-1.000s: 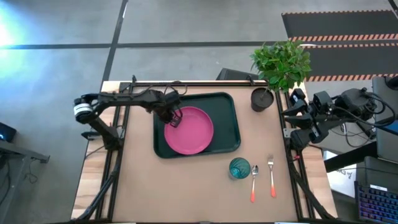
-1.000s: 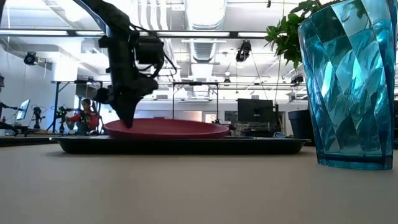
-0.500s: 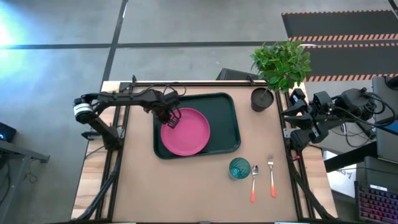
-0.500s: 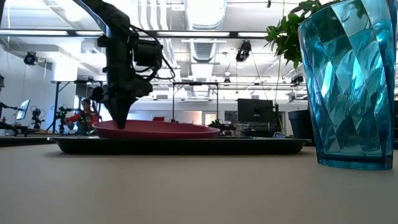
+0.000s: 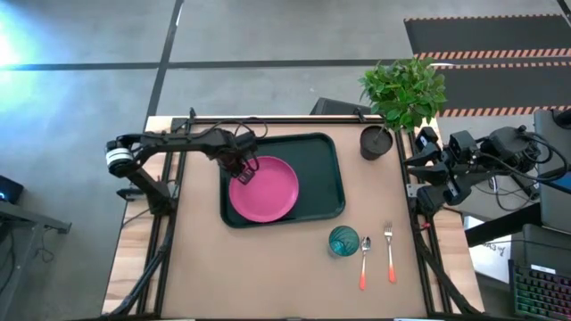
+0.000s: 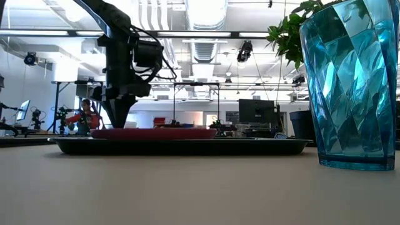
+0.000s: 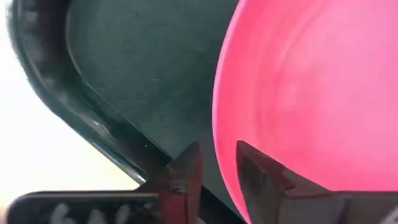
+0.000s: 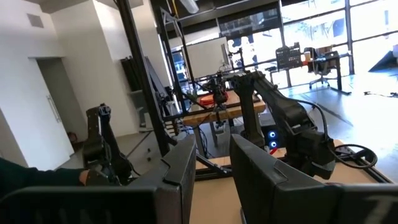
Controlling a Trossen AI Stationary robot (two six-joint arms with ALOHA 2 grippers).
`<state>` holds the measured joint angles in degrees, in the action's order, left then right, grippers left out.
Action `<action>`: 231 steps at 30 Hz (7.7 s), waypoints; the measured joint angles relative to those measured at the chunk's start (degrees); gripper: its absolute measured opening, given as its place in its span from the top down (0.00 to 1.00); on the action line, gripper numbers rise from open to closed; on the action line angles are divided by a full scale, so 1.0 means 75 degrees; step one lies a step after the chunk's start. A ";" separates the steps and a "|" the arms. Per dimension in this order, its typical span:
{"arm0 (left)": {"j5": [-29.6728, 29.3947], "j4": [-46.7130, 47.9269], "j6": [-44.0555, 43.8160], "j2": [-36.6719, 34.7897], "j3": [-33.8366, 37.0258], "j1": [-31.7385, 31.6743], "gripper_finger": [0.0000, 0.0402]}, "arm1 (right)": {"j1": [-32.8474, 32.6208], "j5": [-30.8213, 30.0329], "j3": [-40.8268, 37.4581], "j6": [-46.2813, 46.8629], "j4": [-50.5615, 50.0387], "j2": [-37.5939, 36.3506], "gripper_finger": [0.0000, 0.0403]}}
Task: Pick and place plate/cup/fork/spoon on tray
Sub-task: Put the pink plate on the left of the black serving tray, then put the blue glass on the top right of the black serving tray
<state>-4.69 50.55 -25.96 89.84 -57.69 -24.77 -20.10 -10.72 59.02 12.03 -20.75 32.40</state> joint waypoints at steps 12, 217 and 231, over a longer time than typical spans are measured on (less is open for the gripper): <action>-0.0109 -0.0360 -0.0065 -0.0308 -0.0484 0.0000 0.66 | 0.0000 -0.0373 0.0030 -0.0008 0.0522 0.0093 0.78; 0.1201 -0.2403 0.0790 -0.6364 -0.0003 0.0015 0.66 | 0.6582 0.1096 0.9192 -0.0821 -0.6986 1.1715 0.98; 0.1201 -0.2344 0.0778 -0.6371 0.0000 0.0015 0.66 | 0.6752 0.1088 0.8980 -0.0787 -0.6905 1.1724 0.98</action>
<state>4.32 32.97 -20.12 42.06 -57.69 -24.67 30.55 -2.56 126.38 6.13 -72.54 120.33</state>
